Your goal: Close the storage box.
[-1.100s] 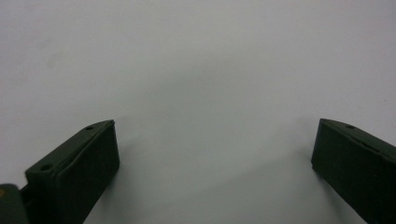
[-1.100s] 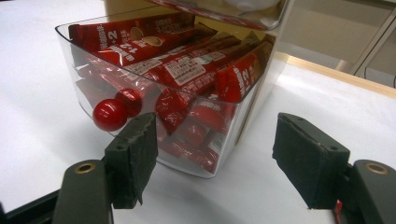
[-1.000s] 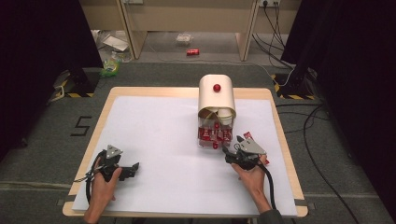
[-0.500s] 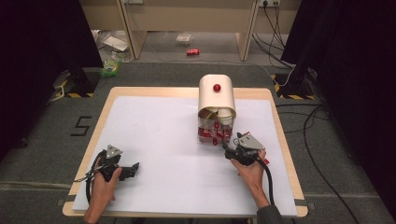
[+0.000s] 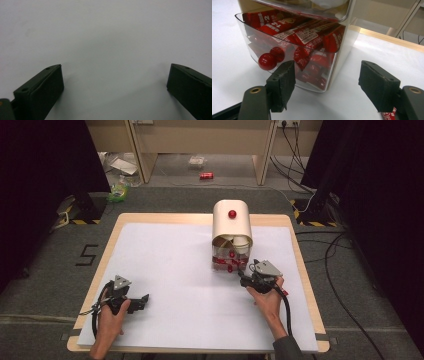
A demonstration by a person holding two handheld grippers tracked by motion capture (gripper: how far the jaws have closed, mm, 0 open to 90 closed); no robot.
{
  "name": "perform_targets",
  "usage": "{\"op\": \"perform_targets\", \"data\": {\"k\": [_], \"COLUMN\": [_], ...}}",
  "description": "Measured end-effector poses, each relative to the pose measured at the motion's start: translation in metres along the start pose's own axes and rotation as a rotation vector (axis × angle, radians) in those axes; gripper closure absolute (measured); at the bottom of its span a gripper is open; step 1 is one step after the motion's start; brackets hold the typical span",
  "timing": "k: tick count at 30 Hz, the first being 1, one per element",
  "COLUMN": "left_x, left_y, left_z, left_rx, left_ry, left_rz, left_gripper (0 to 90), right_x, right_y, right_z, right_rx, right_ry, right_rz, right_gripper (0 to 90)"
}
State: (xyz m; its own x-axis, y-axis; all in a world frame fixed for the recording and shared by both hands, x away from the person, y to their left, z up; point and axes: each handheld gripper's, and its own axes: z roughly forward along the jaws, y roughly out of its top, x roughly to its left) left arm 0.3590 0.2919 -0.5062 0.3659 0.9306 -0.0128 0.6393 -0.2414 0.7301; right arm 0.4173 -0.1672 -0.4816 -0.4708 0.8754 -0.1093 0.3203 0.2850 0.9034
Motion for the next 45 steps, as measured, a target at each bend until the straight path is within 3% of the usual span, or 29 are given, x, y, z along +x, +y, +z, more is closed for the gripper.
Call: {"op": "perform_targets", "data": {"k": [17,24,45], "left_x": [0.0,0.0,0.0], "left_y": [0.0,0.0,0.0], "left_z": [0.0,0.0,0.0], "left_rx": [0.0,0.0,0.0], "left_ry": [0.0,-0.002,0.0], "left_rz": [0.0,-0.001,0.001], "left_gripper": [0.3,0.2,0.3], "right_x": [-0.004,-0.008,-0.004], "right_y": [0.001,-0.001,0.007], "right_z": [0.003,0.001,-0.022], "right_rx": [0.011,0.044,0.051], "right_ry": [0.0,0.04,0.071], "right_rz": [0.01,0.005,0.009], "right_gripper": [30.0,29.7,29.9]}}
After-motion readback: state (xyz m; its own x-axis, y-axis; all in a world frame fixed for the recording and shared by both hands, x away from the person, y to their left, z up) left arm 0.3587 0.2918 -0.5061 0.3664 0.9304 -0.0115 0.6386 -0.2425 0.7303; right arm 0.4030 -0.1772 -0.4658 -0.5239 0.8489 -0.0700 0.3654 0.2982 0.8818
